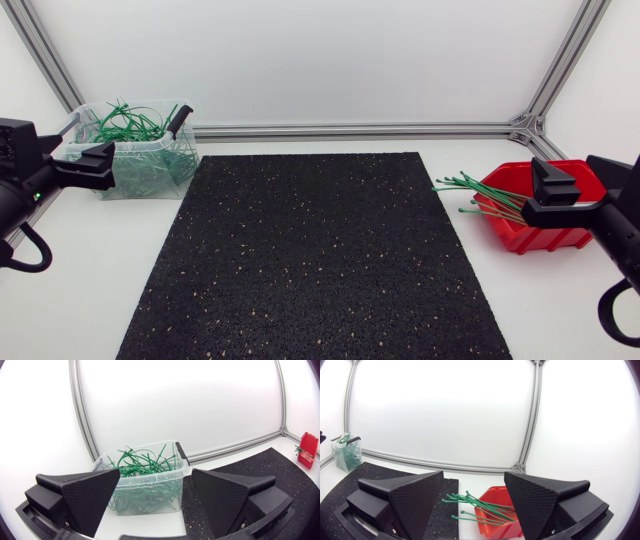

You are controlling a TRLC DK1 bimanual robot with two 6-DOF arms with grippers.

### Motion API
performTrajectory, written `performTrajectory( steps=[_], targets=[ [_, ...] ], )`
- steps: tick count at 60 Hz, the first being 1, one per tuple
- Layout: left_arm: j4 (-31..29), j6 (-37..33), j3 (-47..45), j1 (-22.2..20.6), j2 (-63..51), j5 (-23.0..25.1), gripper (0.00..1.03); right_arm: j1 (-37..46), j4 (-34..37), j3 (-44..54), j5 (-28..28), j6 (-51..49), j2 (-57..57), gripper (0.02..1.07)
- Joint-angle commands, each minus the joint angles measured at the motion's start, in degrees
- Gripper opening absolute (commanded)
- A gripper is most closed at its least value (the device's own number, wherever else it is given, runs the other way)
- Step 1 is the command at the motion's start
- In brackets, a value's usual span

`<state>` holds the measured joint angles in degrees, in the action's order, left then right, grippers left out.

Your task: Take a green cable tie from the red box, thread the tail through the head to close it, then place it in the transparent bin on the left.

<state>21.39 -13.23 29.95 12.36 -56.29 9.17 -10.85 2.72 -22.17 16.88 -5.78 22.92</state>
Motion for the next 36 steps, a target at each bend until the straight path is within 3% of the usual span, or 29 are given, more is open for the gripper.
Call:
performTrajectory(
  steps=[1, 36],
  targets=[
    [0.32, 1.37, -3.50, 0.30, 3.21, 0.67, 1.00, 1.33, -0.89, 3.25, -1.43, 0.80, -2.48, 0.91],
    [-5.13, 6.82, -17.65, -0.41, 24.74, 2.61, 1.00, 9.55, -2.47, 19.58, -14.77, 5.10, -20.12, 0.91]
  ],
)
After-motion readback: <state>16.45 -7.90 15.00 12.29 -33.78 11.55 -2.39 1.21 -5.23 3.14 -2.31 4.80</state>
